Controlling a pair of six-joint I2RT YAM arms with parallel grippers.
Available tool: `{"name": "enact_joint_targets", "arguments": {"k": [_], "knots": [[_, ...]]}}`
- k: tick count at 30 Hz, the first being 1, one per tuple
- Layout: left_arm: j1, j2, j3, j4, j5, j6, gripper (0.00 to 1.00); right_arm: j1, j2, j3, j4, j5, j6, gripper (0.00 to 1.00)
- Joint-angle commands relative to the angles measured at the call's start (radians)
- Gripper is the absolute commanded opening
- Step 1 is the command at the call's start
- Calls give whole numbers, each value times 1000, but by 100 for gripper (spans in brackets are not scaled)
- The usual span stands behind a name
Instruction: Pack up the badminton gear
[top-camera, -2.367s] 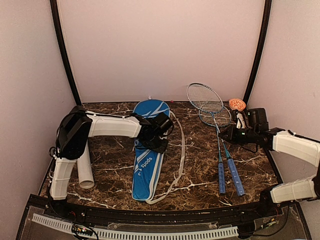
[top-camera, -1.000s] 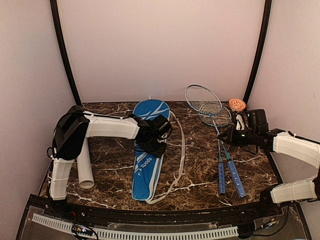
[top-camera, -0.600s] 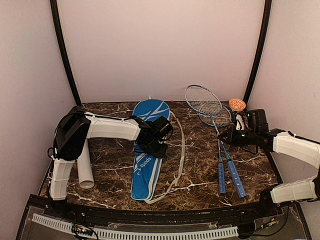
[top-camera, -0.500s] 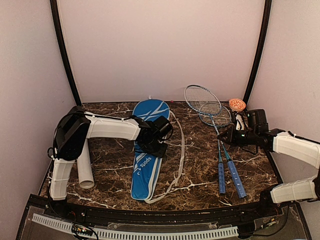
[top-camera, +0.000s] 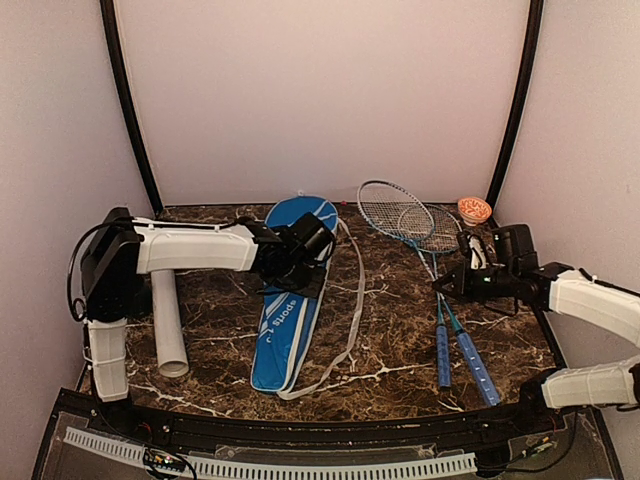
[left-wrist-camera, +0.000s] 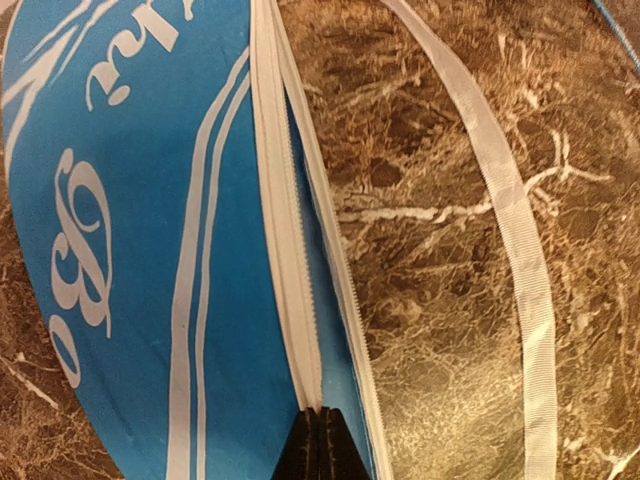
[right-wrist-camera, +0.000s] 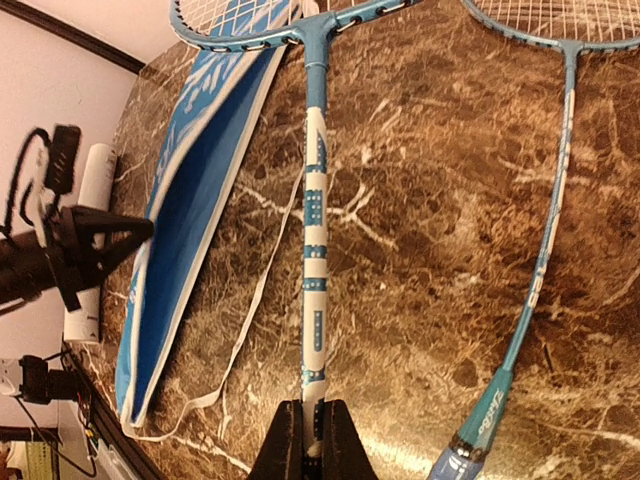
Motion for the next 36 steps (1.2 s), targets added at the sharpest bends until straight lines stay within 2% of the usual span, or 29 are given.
{"name": "enact_joint_targets", "arguments": {"k": [1,7,15,19,30,36], "knots": [[4,-117,-56,66,-54,-43,0,61,-34,-36,-56,-13,-26,0],[26,-166,-83,88,-72,-87,0,153,-78,-86,-107,22,3,0],[51,-202,-110,156,-10,-81,0,306,-108,-167,-63,79,87,0],[51,-204,-115,180,42,-70,0,364,-41,-136,-18,106,100,0],[51,-228,-177,238,149,-75,0,564,202,73,45,347,126,0],[51,-246,-197,257,198,-45,0,635,308,151,100,403,161,0]]}}
